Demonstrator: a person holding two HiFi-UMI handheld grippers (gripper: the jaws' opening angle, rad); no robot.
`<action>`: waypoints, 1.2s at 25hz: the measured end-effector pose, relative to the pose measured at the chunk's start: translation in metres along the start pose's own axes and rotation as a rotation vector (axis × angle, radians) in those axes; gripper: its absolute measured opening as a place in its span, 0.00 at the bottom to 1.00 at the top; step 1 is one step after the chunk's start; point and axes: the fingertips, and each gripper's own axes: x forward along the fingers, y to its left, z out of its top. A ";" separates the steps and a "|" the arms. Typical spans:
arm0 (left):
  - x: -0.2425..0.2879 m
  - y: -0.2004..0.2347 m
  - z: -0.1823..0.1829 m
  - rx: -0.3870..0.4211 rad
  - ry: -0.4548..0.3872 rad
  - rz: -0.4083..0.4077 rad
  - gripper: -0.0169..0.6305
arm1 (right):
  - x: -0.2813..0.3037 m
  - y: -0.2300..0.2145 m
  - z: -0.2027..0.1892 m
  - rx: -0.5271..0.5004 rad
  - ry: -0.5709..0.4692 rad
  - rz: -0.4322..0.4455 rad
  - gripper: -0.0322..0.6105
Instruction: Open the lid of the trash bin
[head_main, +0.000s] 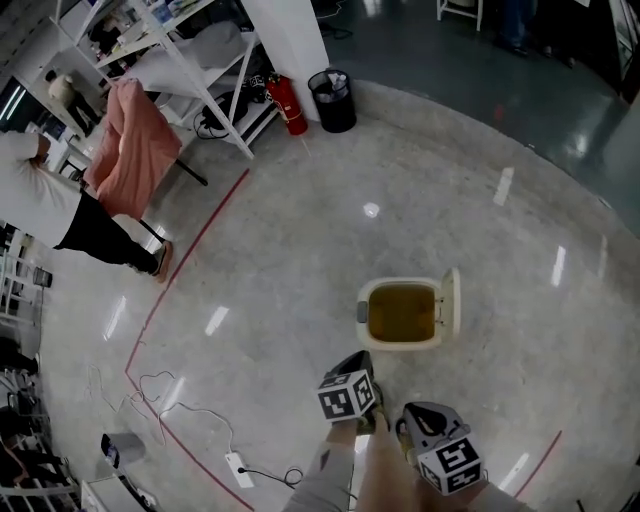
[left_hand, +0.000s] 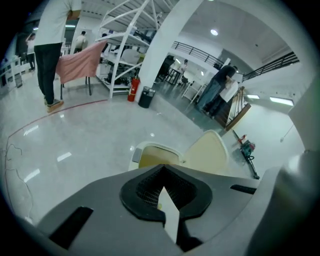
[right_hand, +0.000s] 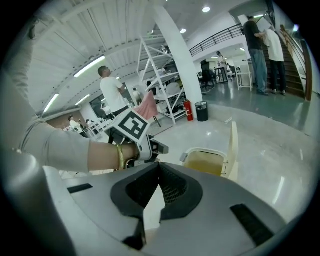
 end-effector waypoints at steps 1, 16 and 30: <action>-0.012 -0.008 0.002 -0.004 -0.011 -0.005 0.03 | -0.008 0.000 0.003 -0.014 0.001 0.000 0.06; -0.183 -0.112 0.005 0.086 -0.116 -0.059 0.03 | -0.108 0.038 0.078 -0.149 -0.123 0.046 0.06; -0.278 -0.167 0.014 0.188 -0.298 -0.126 0.03 | -0.164 0.080 0.108 -0.218 -0.242 0.110 0.06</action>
